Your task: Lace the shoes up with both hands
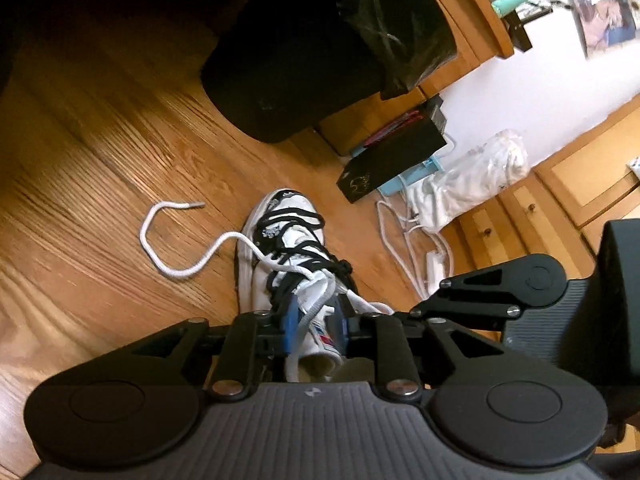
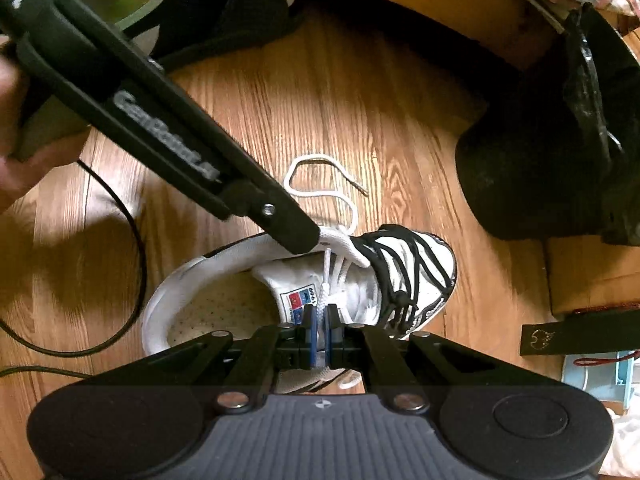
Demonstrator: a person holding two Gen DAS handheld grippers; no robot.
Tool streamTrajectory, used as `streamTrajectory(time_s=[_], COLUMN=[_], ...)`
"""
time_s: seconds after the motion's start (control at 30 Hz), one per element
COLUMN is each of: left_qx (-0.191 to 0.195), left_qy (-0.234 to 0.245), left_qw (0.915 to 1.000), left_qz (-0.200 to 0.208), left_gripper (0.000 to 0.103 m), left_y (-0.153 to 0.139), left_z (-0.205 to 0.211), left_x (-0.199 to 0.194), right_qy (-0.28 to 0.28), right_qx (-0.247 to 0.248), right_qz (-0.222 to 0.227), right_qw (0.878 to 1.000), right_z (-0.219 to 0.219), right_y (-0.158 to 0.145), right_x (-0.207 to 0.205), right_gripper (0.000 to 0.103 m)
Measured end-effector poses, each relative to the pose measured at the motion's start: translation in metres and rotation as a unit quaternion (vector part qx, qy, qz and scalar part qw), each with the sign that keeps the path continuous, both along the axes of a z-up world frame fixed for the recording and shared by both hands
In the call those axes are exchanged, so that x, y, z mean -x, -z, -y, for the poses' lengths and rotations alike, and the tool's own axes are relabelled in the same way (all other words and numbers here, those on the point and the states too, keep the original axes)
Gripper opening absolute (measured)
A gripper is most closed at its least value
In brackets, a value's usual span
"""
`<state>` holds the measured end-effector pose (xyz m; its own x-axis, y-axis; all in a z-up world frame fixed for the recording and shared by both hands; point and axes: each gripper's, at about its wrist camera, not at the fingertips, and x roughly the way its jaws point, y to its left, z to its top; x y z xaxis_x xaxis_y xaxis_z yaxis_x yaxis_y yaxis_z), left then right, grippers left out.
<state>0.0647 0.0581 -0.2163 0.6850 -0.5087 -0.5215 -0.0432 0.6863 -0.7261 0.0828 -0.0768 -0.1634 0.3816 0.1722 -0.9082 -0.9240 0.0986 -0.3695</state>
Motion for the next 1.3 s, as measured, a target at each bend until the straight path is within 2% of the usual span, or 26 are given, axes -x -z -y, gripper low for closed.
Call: streamTrajectory(time_s=[0.07,0.1,0.27,0.4,0.47,0.7,0.9,1.13,1.3], left_qx=[-0.007,0.003,0.089,0.199,0.218,0.220,0.172,0.155,0.160], left_qy=[0.009,0.005,-0.035,-0.082,-0.088,-0.081,-0.063,-0.058,-0.055], left_qw=[0.9999,1.0000,0.9952,0.9757,0.9708,0.9711,0.9826,0.9860,0.9854], left_qz=[0.003,-0.001,-0.019,-0.042,-0.047,-0.045,-0.029,-0.021,-0.015], left_gripper=[0.023,0.024,0.024,0.024,0.024,0.024,0.023,0.020,0.020], left_y=[-0.001,0.002,0.020,0.046,0.051,0.060,0.049,0.045,0.042], left_z=[0.000,-0.002,-0.015,-0.029,-0.031,-0.038,-0.035,-0.042,-0.044], left_x=[-0.003,-0.003,0.001,0.010,0.012,0.013,0.019,0.033,0.034], right_qy=[0.000,0.001,0.004,0.001,0.002,-0.004,0.012,0.013,0.020], right_qx=[0.004,0.006,0.004,0.008,0.012,0.016,0.005,-0.001,-0.009], right_qz=[-0.001,-0.003,-0.005,-0.005,-0.008,-0.010,-0.023,-0.025,-0.027], right_qw=[1.000,1.000,1.000,1.000,1.000,1.000,1.000,1.000,0.999], right_z=[-0.001,-0.001,-0.003,-0.006,-0.008,-0.012,-0.013,-0.015,-0.016], right_y=[0.002,0.003,0.004,0.004,0.006,0.005,0.002,0.000,-0.001], right_x=[-0.002,-0.003,-0.006,-0.005,-0.005,-0.005,-0.010,-0.008,-0.009], right_gripper=[0.004,0.004,0.004,0.004,0.004,0.004,0.004,0.004,0.004])
